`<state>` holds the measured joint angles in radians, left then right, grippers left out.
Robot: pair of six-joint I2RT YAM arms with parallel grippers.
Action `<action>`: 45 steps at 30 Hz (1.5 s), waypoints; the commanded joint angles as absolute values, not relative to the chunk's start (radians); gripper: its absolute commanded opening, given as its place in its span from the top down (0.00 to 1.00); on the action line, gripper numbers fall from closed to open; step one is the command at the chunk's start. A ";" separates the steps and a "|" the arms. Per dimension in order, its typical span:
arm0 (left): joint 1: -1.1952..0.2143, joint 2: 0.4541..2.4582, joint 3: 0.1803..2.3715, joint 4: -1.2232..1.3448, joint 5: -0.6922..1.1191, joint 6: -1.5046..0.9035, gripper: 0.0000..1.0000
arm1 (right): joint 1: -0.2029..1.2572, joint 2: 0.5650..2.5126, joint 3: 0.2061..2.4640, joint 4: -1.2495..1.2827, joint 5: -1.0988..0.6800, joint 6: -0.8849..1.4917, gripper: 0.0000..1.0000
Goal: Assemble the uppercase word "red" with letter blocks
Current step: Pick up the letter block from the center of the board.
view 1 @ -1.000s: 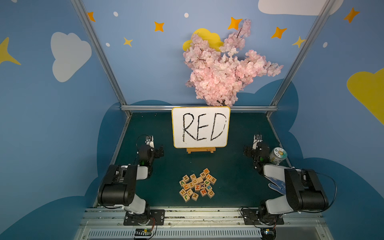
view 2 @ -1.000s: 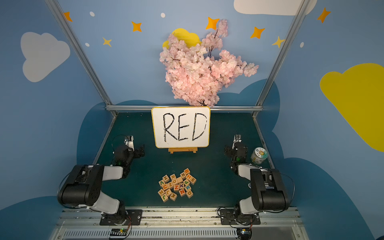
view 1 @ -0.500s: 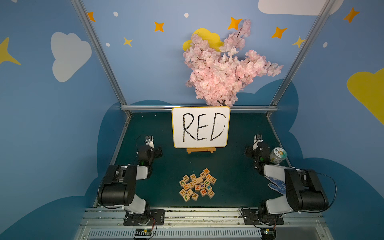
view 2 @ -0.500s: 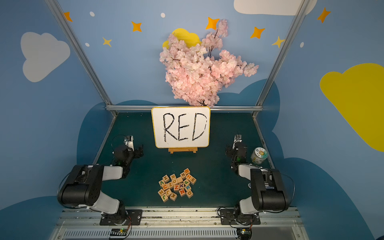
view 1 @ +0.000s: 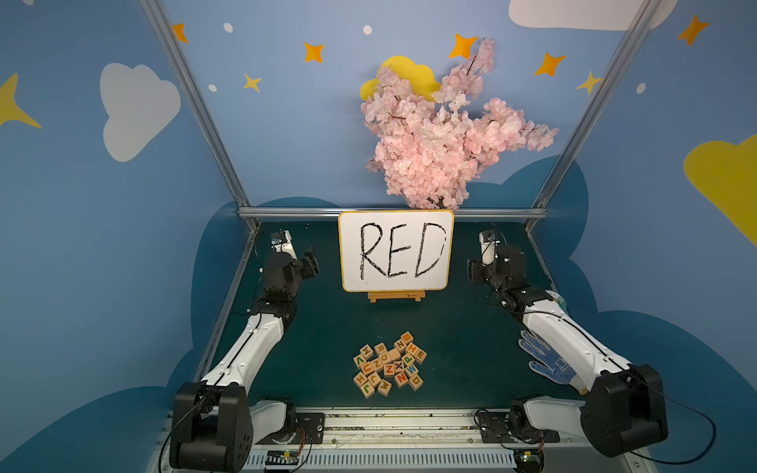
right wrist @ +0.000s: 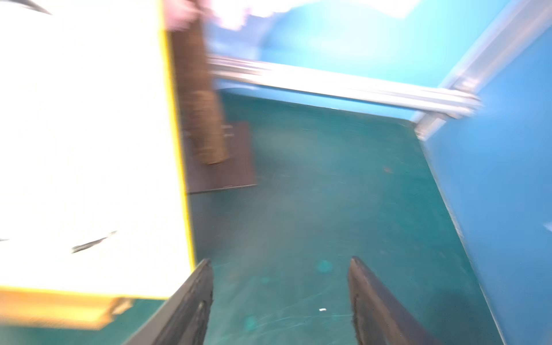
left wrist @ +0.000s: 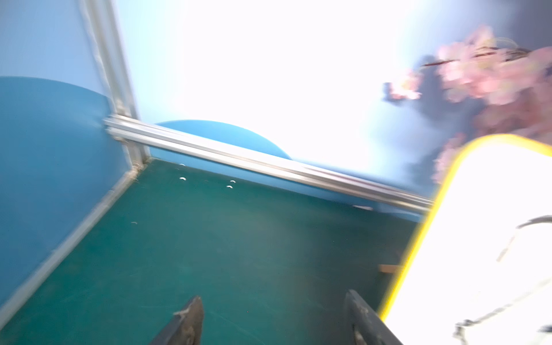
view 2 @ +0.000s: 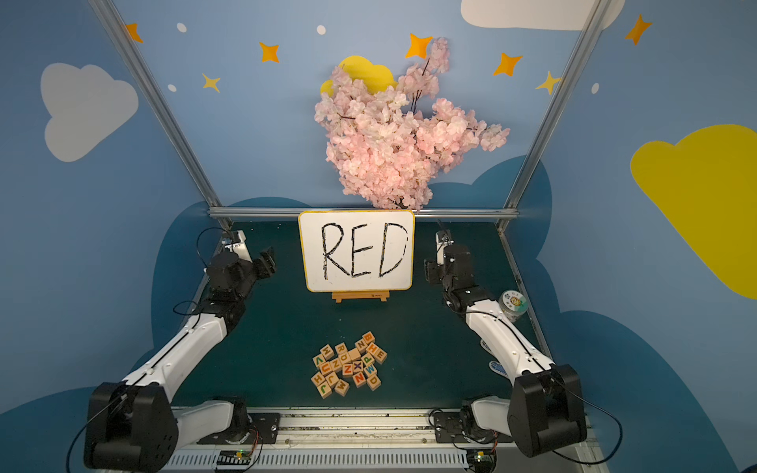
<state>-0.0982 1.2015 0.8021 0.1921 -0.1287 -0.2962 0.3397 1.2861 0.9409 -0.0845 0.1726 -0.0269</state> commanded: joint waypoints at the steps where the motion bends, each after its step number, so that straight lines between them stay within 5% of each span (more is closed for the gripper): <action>1: -0.159 1.174 0.903 -0.151 -0.058 -0.306 0.27 | 0.416 1.310 1.005 -0.319 0.023 -0.061 0.31; 16: -0.166 1.032 0.809 -0.326 0.203 -0.280 0.24 | 0.867 1.524 1.270 -0.654 -0.066 -0.072 0.57; 24: -0.168 0.854 0.679 -0.339 0.179 -0.328 0.24 | 0.977 1.630 1.272 -0.608 -0.043 0.185 0.60; 45: -0.206 0.870 0.682 -0.289 0.118 -0.305 0.23 | 1.089 1.847 1.372 -0.634 0.001 0.308 0.54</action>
<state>-0.2096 0.8661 0.6895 -0.3046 0.1238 -0.3183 1.0786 1.8309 1.3334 -0.6052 -0.0017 0.2966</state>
